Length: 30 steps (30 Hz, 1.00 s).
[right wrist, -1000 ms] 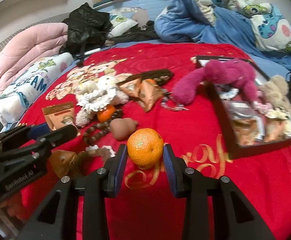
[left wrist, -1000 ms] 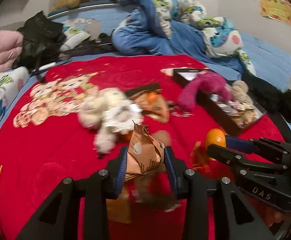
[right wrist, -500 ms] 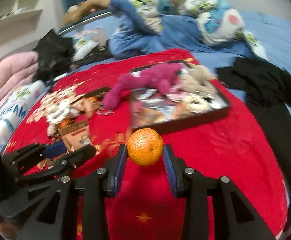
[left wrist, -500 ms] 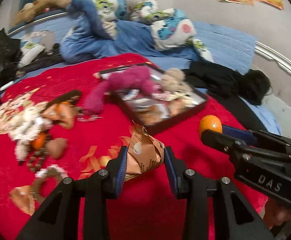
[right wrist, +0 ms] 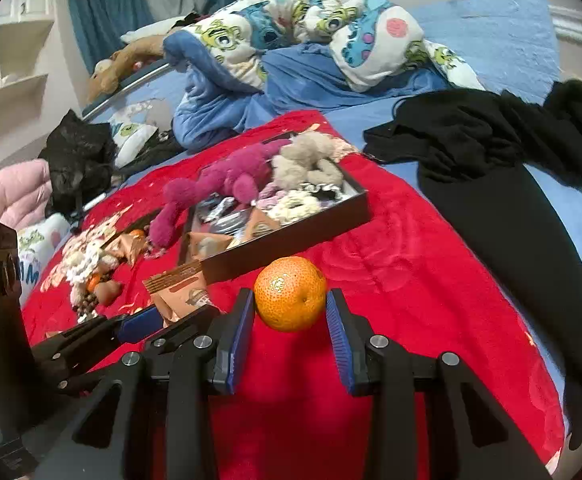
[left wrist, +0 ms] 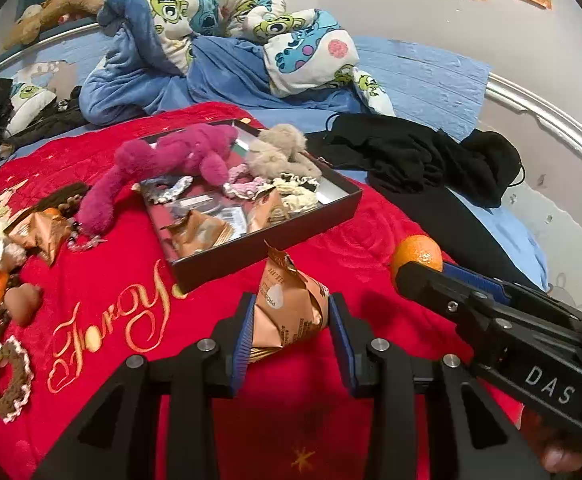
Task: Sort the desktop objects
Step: 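Carry the snack packet and orange in both grippers over the black box, then lower the packet and orange into the black box and open both grippers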
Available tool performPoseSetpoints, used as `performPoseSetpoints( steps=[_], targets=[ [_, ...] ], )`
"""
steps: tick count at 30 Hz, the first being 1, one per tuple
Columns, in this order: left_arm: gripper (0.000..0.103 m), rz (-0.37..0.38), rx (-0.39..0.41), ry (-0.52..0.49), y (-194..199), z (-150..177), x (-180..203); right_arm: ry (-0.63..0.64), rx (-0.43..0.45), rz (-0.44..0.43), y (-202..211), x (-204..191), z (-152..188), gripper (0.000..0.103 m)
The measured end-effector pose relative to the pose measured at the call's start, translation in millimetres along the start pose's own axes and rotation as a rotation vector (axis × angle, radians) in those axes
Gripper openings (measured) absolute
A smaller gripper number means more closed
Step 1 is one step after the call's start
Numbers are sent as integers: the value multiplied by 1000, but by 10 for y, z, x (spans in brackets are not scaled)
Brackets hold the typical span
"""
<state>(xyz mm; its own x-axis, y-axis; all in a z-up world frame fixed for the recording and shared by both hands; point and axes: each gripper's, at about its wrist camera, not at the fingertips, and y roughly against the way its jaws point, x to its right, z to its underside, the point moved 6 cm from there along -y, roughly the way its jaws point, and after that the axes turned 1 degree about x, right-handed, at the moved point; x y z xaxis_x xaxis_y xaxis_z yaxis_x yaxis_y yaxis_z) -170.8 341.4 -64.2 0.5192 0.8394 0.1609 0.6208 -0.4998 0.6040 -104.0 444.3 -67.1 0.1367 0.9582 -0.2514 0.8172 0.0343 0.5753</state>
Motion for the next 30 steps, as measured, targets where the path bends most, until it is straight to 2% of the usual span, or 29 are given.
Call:
performPoseSetpoints(
  steps=[7,17,27,30],
  targets=[
    [37,-26,27,-37,-103,-175,-20,-40,1,1,-87,191,-55,35],
    [37,-6,75,-31,-161,-483,-234,-59,59,-58,-331,55,-339,36],
    [37,-73,71,-83,-555,-839,-441,-32,80,-38,-646,-37,-628,36],
    [37,-74,70,-49,-660,-905,-538,4,74,6,-733,-25,-684,36]
  ],
)
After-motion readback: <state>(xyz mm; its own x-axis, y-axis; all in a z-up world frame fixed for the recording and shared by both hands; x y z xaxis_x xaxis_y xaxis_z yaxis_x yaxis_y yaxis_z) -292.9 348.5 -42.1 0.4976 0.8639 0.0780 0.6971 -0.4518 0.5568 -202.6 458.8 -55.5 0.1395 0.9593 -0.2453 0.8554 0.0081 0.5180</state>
